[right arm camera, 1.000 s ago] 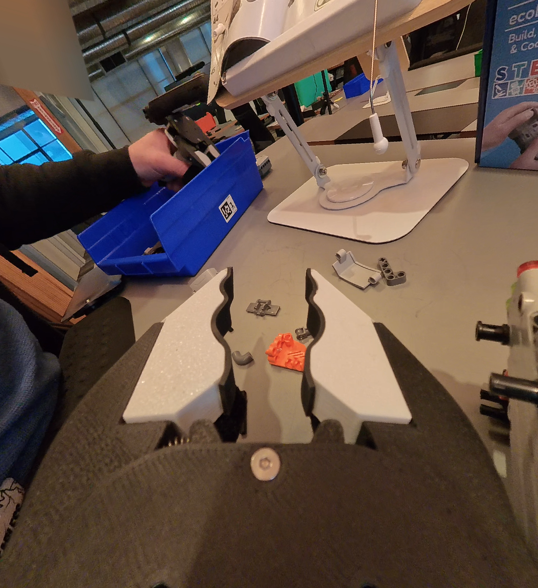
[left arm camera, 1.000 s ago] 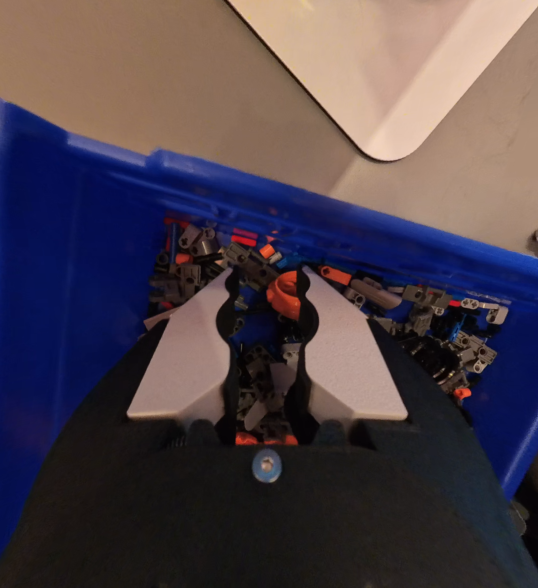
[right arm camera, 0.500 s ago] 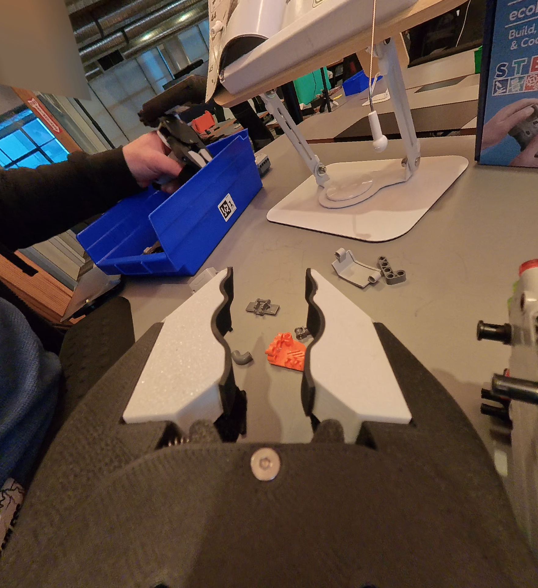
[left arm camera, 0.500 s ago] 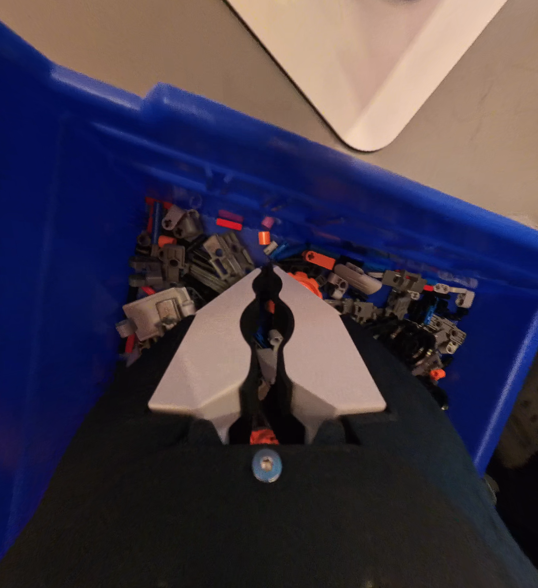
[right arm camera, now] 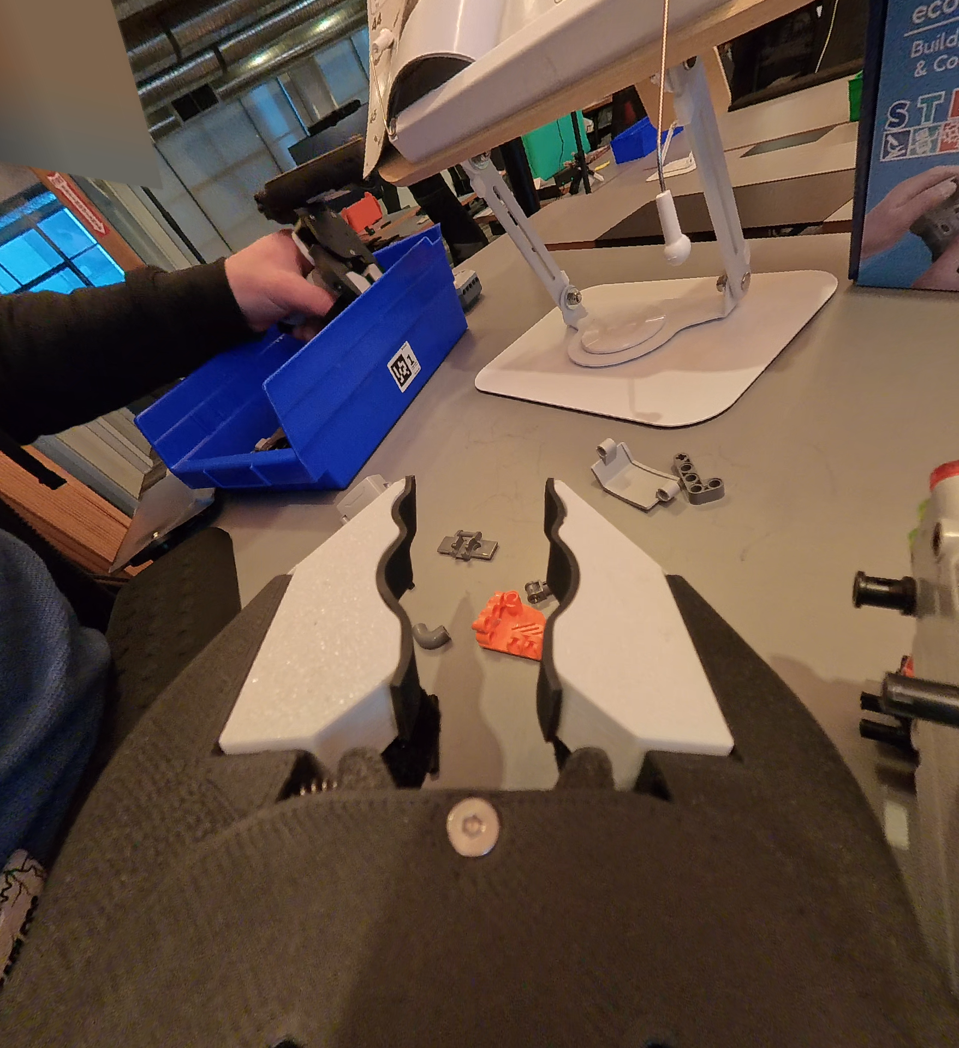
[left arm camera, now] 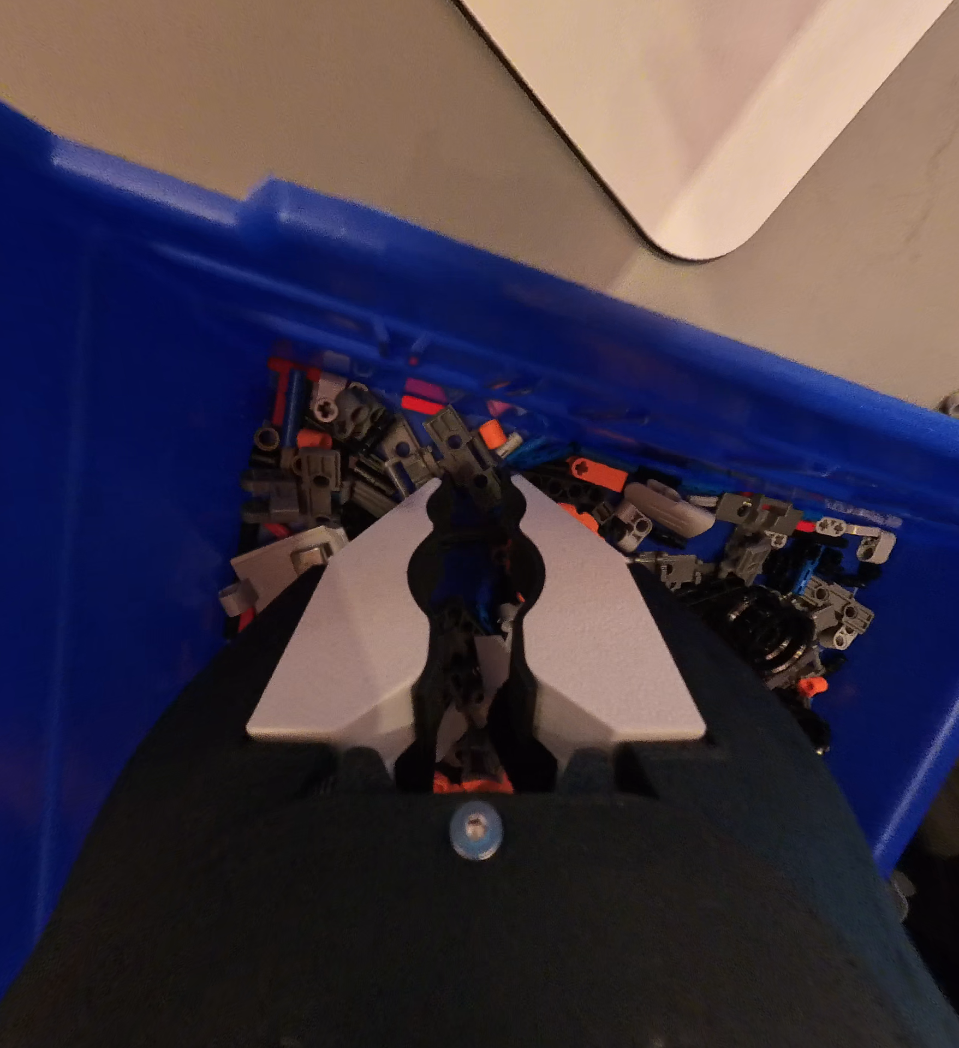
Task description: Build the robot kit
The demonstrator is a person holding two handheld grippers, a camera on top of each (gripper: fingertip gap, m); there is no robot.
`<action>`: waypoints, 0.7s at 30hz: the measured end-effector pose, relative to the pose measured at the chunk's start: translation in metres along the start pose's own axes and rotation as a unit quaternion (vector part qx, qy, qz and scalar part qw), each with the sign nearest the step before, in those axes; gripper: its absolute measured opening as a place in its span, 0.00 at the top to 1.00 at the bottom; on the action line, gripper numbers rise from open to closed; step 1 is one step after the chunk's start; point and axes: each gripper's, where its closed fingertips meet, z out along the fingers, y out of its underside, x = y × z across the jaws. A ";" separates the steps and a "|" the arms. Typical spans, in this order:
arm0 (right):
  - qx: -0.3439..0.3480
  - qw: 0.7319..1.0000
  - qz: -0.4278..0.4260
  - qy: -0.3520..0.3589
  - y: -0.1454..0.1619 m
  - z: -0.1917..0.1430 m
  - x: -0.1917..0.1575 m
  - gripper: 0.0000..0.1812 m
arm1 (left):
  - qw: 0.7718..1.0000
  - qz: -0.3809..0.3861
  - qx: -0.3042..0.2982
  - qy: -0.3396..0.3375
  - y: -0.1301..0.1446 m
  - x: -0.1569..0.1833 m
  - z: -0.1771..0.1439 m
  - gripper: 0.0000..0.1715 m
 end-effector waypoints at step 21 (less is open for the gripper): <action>-0.002 1.000 0.004 -0.001 0.000 0.000 0.001 0.76 | 0.996 0.052 -0.012 0.069 0.030 0.056 -0.037 0.94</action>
